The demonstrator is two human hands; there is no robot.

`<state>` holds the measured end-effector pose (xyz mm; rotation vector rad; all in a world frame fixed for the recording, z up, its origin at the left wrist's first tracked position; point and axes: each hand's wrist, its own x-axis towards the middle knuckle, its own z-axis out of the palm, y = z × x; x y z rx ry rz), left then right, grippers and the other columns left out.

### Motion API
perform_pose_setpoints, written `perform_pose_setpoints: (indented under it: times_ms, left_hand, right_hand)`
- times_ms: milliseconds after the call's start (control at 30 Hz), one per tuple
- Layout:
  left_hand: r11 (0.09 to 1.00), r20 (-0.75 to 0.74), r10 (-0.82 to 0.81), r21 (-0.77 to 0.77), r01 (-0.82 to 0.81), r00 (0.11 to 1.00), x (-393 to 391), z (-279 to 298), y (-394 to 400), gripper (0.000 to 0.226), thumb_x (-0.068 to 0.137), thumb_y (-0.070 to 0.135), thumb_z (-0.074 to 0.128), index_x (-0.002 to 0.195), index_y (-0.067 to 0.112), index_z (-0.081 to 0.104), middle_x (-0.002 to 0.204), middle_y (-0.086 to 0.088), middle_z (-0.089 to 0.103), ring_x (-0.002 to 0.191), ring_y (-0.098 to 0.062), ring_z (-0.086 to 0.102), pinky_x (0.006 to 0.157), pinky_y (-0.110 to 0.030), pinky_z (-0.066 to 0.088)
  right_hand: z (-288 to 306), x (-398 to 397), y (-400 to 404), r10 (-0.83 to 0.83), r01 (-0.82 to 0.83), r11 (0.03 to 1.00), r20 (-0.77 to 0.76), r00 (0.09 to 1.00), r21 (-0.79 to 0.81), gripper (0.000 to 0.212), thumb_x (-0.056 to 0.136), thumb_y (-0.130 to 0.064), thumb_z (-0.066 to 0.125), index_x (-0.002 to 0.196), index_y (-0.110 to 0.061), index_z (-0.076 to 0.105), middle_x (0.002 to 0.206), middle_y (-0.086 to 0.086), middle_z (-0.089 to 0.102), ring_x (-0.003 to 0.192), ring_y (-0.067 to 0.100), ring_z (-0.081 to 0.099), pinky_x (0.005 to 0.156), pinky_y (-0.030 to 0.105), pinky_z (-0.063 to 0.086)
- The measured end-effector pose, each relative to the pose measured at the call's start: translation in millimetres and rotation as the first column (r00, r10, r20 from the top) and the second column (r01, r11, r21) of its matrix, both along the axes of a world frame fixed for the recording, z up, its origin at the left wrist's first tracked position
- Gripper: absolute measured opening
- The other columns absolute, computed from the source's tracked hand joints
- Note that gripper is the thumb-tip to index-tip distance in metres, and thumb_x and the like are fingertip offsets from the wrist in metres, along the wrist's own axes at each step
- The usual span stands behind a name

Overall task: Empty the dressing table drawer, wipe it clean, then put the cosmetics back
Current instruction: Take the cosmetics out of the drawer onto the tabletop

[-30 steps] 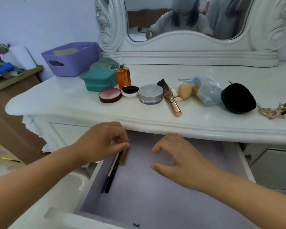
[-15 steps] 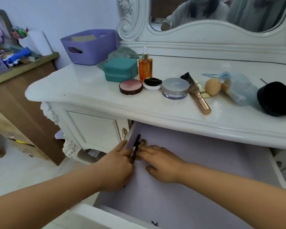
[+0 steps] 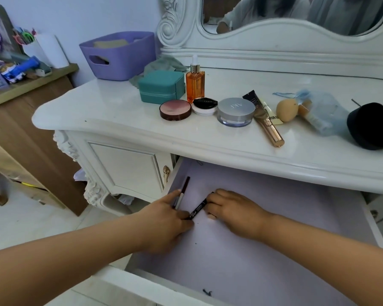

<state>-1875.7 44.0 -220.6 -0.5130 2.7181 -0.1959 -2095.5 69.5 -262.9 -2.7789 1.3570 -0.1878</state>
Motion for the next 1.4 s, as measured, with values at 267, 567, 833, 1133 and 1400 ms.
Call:
perform_pose_setpoints:
  times_ms: [267, 567, 833, 1133, 1400]
  left_hand:
    - [0.938, 0.117, 0.322, 0.094, -0.333, 0.939, -30.3, 3.3, -1.3, 0.041, 0.092, 0.033, 0.04, 0.118, 0.003, 0.051, 0.132, -0.021, 0.038, 0.116, -0.037, 0.045, 0.102, -0.039, 0.033]
    - [0.733, 0.076, 0.645, 0.217, -0.644, 0.76, -56.0, -4.5, 4.2, 0.039, 0.094, 0.024, 0.041, 0.124, -0.001, 0.044, 0.142, -0.025, 0.025, 0.123, -0.037, 0.039, 0.1, -0.038, 0.035]
    - [0.615, -0.117, 0.767, 0.414, -0.671, 0.631, -49.0, -14.1, 10.7, 0.047, 0.081, 0.045, 0.059, 0.108, 0.007, 0.052, 0.136, -0.005, 0.029, 0.126, -0.027, 0.03, 0.105, -0.036, 0.033]
    - [0.35, -0.126, 0.929, 0.6, -0.719, 0.348, -62.2, -15.6, 22.6, 0.059, 0.085, 0.029, 0.057, 0.135, 0.007, 0.033, 0.149, -0.004, 0.013, 0.136, -0.023, 0.013, 0.107, -0.03, 0.024]
    - [0.503, -0.2, 0.864, 0.412, -0.76, 0.463, -58.3, -26.2, 40.4, 0.062, 0.09, 0.023, 0.046, 0.142, 0.008, 0.015, 0.148, -0.008, 0.009, 0.131, -0.029, 0.018, 0.107, -0.033, 0.023]
  right_hand:
    - [4.6, -30.1, 34.0, -0.063, 0.062, 0.993, 0.008, 0.998, 0.099, 0.027, 0.071, -0.007, 0.067, 0.087, -0.026, 0.057, 0.086, -0.006, 0.059, 0.076, 0.015, 0.056, 0.066, 0.018, 0.034]
    - [12.9, -55.9, 62.2, -0.312, 0.216, 0.917, 0.265, 0.913, 0.334, 0.015, 0.086, -0.026, 0.062, 0.1, -0.026, 0.066, 0.095, -0.015, 0.051, 0.096, 0.005, 0.045, 0.081, 0.016, 0.042]
    - [2.5, -57.9, 70.1, -0.491, 0.316, 0.83, 0.334, 0.804, 0.459, 0.02, 0.076, -0.028, 0.073, 0.092, -0.037, 0.064, 0.089, -0.026, 0.052, 0.098, -0.006, 0.036, 0.082, 0.008, 0.028]
    - [5.1, -51.9, 74.4, -0.549, 0.311, 0.782, 0.362, 0.753, 0.54, 0.025, 0.075, -0.022, 0.074, 0.079, -0.041, 0.059, 0.091, -0.017, 0.057, 0.097, 0.0, 0.044, 0.082, 0.014, 0.042]
    - [2.0, -48.2, 76.3, -0.562, 0.318, 0.78, 0.381, 0.734, 0.539, 0.019, 0.074, -0.019, 0.073, 0.078, -0.035, 0.064, 0.088, -0.013, 0.059, 0.093, -0.002, 0.045, 0.077, 0.011, 0.04]
